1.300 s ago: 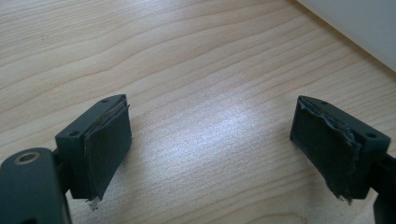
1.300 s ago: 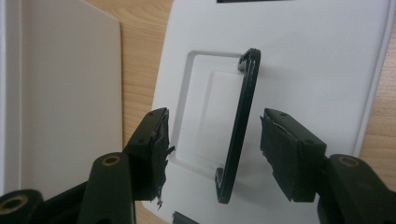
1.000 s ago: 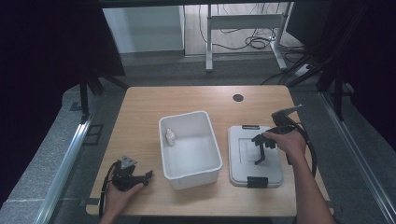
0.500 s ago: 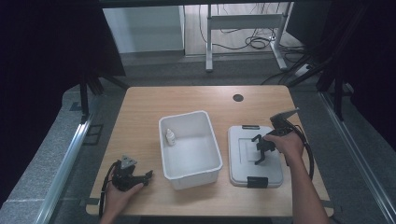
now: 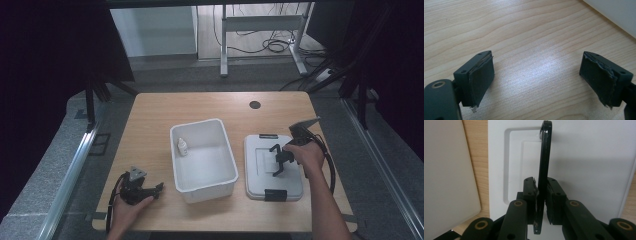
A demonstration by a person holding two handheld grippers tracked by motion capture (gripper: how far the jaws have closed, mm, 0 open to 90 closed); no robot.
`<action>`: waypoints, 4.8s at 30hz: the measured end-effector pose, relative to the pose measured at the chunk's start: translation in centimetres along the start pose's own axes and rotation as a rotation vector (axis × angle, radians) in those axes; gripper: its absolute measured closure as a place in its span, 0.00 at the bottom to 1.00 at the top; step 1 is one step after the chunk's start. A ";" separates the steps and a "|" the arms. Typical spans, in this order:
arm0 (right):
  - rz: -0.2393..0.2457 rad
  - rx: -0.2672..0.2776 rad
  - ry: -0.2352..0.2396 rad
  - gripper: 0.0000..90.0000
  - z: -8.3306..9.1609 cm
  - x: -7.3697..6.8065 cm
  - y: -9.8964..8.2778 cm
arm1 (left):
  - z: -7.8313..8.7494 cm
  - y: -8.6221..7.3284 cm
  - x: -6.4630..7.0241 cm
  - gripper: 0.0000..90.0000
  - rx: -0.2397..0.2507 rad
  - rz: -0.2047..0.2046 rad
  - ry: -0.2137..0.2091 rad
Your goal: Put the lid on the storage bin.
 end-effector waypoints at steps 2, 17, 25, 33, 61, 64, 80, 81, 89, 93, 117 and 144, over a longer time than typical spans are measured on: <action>-0.013 0.001 0.004 0.92 0.0 0.0 0.0 | 0.0 0.0 0.0 0.14 0.000 0.000 0.000; -0.029 0.029 0.017 0.93 0.0 0.0 0.0 | 0.0 0.0 0.0 0.14 0.000 0.000 0.000; -0.056 0.034 0.033 0.94 0.2 0.2 -0.2 | 0.0 0.0 0.0 0.14 0.000 0.000 0.000; -0.040 0.044 0.042 0.94 0.7 -0.3 -0.2 | 0.0 0.0 0.0 0.14 0.000 0.000 0.000; 0.064 0.083 0.125 0.94 5.8 -4.2 -0.4 | 0.0 0.0 0.0 0.14 -0.001 0.000 0.001; 0.071 0.090 0.126 0.94 6.1 -4.4 -0.4 | 0.0 0.0 0.0 0.14 -0.001 0.000 0.000; 0.099 0.120 0.143 0.94 8.4 -5.9 -0.6 | 0.0 0.0 0.0 0.14 0.001 0.000 0.002; 0.101 0.121 0.144 0.94 8.5 -6.0 -0.6 | 0.0 0.0 0.0 0.14 0.000 0.000 0.002; 0.125 0.127 0.155 0.94 9.3 -7.1 -0.7 | 0.0 0.0 0.0 0.14 -0.001 0.000 0.001; 0.131 0.127 0.164 0.94 9.6 -7.7 -0.8 | 0.0 0.0 0.0 0.14 -0.001 -0.001 0.001; 0.193 0.117 0.183 0.94 10.1 -11.8 -0.8 | 0.0 0.0 0.0 0.14 -0.001 -0.001 0.000; 0.230 0.093 0.183 0.93 8.6 -15.0 -0.6 | 0.0 0.0 0.0 0.14 -0.003 -0.006 -0.001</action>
Point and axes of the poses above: each handheld gripper's, and its own axes: z roughly backward along the jaws, y roughly out of its top, x roughly to its right, the point moved 6 cm from there along -z, roughly forward along the jaws, and after that the axes turned 10 degrees about y, right-handed, at the moved point
